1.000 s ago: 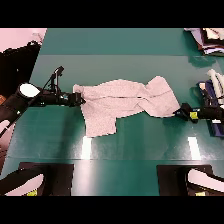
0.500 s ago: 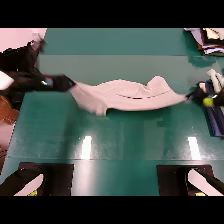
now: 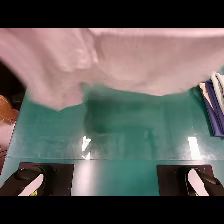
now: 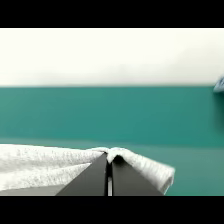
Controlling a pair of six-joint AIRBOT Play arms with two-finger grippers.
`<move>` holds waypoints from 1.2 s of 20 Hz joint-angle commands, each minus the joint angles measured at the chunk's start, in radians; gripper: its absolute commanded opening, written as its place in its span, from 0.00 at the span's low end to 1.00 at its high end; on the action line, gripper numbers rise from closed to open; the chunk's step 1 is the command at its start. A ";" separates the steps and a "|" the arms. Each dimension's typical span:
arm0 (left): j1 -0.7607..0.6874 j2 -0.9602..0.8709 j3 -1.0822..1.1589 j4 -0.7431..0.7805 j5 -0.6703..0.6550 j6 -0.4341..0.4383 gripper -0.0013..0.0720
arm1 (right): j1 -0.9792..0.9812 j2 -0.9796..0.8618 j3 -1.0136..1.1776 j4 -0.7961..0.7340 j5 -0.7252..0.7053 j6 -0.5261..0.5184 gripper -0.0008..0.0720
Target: Fold the shirts.
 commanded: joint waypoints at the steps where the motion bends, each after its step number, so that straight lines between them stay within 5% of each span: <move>1: 0.000 0.008 0.211 0.015 -0.009 -0.040 0.05 | -0.072 0.050 0.175 -0.043 0.060 0.013 0.03; 7: 0.000 0.006 0.090 0.070 -0.069 -0.107 0.05 | -0.260 -0.119 0.457 -0.058 0.365 0.095 0.03; 14: 0.000 -0.241 -0.386 0.132 -0.138 -0.141 0.05 | -0.016 -0.471 0.337 -0.117 0.570 0.188 0.03; 19: 0.000 -0.542 -0.453 0.123 -0.067 -0.097 0.05 | 0.129 -0.727 0.110 -0.252 0.527 0.218 0.03; 24: 0.001 -0.713 -0.452 0.122 0.280 -0.061 0.05 | 0.146 -0.954 0.168 -0.233 0.277 0.208 0.03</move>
